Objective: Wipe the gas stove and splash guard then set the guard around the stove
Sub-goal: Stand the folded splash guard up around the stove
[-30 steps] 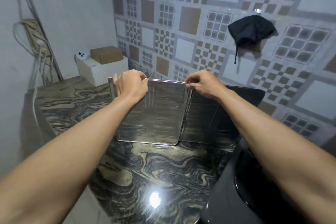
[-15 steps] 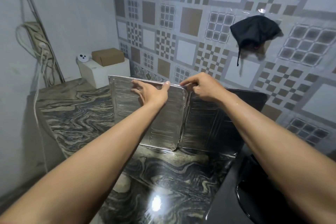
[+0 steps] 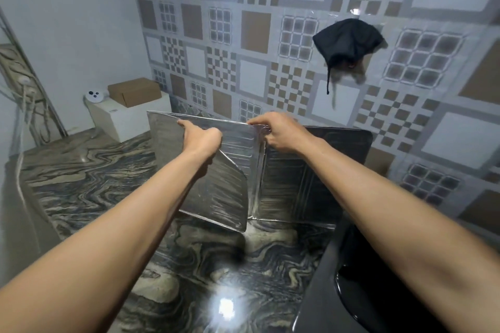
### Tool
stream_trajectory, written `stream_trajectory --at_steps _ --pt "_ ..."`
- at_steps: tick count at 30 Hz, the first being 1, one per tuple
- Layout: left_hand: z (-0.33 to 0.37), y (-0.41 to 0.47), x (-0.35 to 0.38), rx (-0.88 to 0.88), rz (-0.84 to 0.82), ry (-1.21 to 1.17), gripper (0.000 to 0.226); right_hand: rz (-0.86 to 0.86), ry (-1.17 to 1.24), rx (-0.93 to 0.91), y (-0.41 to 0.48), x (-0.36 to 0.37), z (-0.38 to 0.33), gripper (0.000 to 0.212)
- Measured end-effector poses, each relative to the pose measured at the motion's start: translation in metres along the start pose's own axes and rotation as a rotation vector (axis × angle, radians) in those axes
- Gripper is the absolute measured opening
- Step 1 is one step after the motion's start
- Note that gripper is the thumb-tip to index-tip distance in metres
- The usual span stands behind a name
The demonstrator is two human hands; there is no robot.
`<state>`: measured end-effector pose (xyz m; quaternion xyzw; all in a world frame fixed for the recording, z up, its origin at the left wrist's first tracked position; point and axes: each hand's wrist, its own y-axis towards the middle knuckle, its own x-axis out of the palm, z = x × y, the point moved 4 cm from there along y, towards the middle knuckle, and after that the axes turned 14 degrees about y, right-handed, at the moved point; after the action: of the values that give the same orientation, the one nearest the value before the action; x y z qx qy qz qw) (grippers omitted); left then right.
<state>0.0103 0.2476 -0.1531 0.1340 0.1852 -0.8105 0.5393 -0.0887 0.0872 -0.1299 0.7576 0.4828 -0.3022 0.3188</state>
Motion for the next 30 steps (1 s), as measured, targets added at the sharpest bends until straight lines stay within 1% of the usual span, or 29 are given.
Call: stream_trajectory --at_steps 1,3,5,11,13,16,18,19,21,22,23,26,30 --pt "0.002 -0.001 0.001 0.010 -0.013 0.012 0.102 0.029 -0.017 0.003 0.002 -0.002 0.005 0.055" --pt "0.004 0.001 0.003 0.038 -0.053 0.019 0.101 0.089 -0.053 0.016 0.005 -0.009 0.013 0.063" --pt "0.008 0.003 0.005 0.075 -0.095 -0.008 0.101 0.142 -0.068 0.015 0.006 -0.021 0.021 0.062" --pt "0.028 -0.002 0.022 0.214 -0.163 0.085 0.080 0.212 -0.113 0.041 0.005 -0.064 0.061 0.061" --pt "0.035 -0.002 0.032 0.261 -0.198 0.096 0.074 0.220 -0.143 0.085 0.000 -0.079 0.073 0.062" --pt "0.044 -0.003 0.049 0.298 -0.310 0.062 0.053 0.213 -0.208 0.146 -0.009 -0.099 0.091 0.060" --pt "0.047 -0.003 0.059 0.292 -0.410 0.006 0.047 0.160 -0.294 0.190 -0.014 -0.104 0.103 0.067" --pt "0.049 -0.002 0.063 0.291 -0.457 -0.005 0.049 0.124 -0.334 0.206 -0.017 -0.104 0.108 0.071" --pt "0.050 -0.002 0.070 0.302 -0.538 0.012 0.060 0.084 -0.360 0.219 -0.020 -0.099 0.114 0.077" --pt "0.051 -0.002 0.073 0.304 -0.570 0.032 0.059 0.084 -0.370 0.214 -0.021 -0.097 0.114 0.079" --pt "0.052 -0.003 0.076 0.301 -0.595 0.055 0.056 0.090 -0.379 0.206 -0.022 -0.094 0.114 0.081" --pt "0.053 -0.002 0.082 0.321 -0.644 0.124 0.060 0.115 -0.388 0.192 -0.027 -0.091 0.121 0.082" --pt "0.060 -0.005 0.086 0.366 -0.692 0.173 0.063 0.165 -0.392 0.236 -0.044 -0.105 0.135 0.081"
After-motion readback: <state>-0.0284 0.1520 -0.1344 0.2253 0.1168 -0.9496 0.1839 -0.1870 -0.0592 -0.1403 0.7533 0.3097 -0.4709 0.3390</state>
